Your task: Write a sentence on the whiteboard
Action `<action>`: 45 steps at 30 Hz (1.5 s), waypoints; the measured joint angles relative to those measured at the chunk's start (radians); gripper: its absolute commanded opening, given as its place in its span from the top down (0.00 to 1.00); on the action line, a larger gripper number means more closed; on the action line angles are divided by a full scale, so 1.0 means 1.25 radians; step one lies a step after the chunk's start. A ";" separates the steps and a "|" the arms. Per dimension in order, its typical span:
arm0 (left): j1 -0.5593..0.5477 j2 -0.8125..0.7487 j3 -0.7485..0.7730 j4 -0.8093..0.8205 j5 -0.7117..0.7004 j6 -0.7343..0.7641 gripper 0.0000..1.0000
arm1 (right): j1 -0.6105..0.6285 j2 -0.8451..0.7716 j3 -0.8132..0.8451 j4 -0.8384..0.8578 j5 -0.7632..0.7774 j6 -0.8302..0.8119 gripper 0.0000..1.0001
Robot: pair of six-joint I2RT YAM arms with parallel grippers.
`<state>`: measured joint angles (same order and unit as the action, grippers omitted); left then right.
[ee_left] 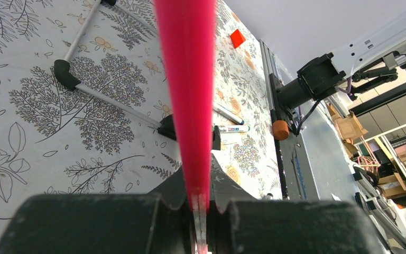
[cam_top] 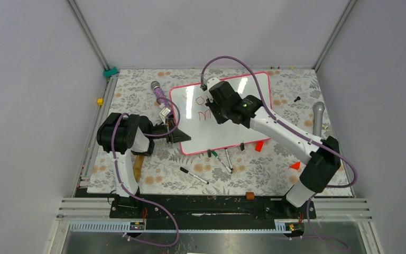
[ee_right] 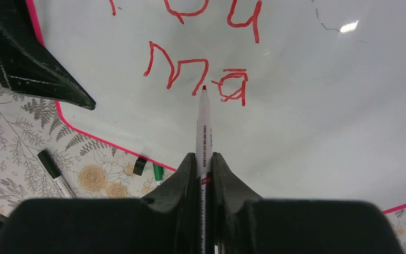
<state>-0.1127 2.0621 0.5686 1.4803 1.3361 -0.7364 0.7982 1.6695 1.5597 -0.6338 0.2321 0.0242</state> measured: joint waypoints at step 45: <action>0.000 0.000 0.000 0.000 0.000 0.001 1.00 | -0.005 -0.024 -0.038 0.026 0.155 0.006 1.00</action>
<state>-0.1127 2.0621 0.5686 1.4803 1.3361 -0.7349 0.7914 1.6390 1.5120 -0.6010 0.4259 0.0319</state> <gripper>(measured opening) 0.058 0.165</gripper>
